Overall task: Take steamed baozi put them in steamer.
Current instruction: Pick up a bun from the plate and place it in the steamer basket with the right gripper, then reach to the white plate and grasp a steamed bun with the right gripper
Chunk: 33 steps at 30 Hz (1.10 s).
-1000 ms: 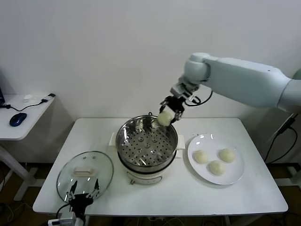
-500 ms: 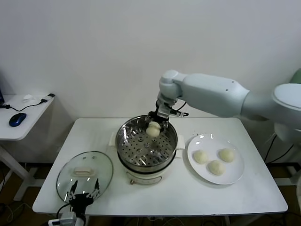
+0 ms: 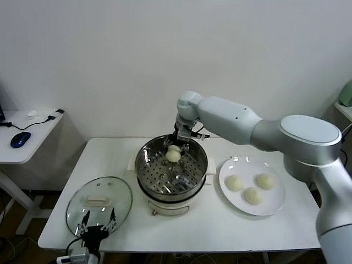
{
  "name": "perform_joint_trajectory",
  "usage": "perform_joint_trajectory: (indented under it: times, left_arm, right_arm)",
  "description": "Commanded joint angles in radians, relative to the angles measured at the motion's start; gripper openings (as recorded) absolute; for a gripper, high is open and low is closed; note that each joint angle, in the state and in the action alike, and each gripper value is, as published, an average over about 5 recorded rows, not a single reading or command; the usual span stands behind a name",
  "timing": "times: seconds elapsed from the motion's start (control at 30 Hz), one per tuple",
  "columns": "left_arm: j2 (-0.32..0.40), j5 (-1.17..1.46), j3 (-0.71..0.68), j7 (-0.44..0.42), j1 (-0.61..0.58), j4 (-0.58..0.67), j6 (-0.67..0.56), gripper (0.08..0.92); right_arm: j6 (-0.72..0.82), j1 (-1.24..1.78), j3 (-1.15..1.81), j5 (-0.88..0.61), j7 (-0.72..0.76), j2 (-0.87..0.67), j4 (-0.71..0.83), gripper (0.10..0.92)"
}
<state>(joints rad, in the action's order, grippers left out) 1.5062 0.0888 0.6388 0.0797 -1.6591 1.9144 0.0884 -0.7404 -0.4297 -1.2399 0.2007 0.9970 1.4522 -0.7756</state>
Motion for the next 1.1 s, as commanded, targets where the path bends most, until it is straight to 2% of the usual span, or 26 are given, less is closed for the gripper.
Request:
perform_joint_trajectory:
  times: [0.03, 0.17, 0.37, 0.5, 0.6, 0.67, 0.77, 0.93, 1.1]
  left_arm:
    - [0.001, 0.001, 0.000, 0.002, 0.002, -0.003, -0.001, 0.823]
    - [0.002, 0.003, 0.000, 0.002, 0.004, -0.003, -0.001, 0.823]
    - [0.003, 0.003, -0.001, 0.002, 0.002, 0.000, 0.000, 0.823]
    - [0.005, 0.003, 0.000, 0.002, 0.000, 0.006, 0.001, 0.823]
    - [0.005, 0.002, -0.001, 0.001, -0.002, 0.010, 0.002, 0.823]
    - [0.004, 0.001, -0.001, 0.000, -0.002, 0.011, 0.003, 0.823]
    - [0.003, 0.002, -0.001, 0.000, -0.001, 0.012, 0.002, 0.823]
    - [0.000, 0.000, -0.002, -0.002, 0.006, 0.010, 0.003, 0.823]
    - [0.002, 0.000, 0.000, -0.003, 0.012, 0.013, 0.010, 0.823]
  right_arm:
    - [-0.036, 0.028, 0.015, 0.018, 0.004, 0.050, 0.102, 0.699]
    - [-0.044, 0.018, 0.009, -0.019, 0.018, 0.051, 0.107, 0.792]
    - [-0.049, -0.079, -0.031, -0.192, 0.072, -0.001, 0.044, 0.822]
    - [0.069, -0.238, -0.160, -0.518, 0.120, -0.110, -0.088, 0.823]
    - [0.284, -0.384, -0.326, -0.821, 0.128, -0.241, -0.218, 0.823]
    - [0.469, -0.454, -0.411, -0.940, 0.130, -0.356, -0.313, 0.823]
    - [0.646, -0.500, -0.484, -0.929, 0.122, -0.519, -0.408, 0.823]
    - [0.807, -0.488, -0.605, -0.876, 0.070, -0.718, -0.519, 0.823]
    - [0.925, -0.349, -0.580, -0.860, 0.012, -0.799, -0.605, 0.823]
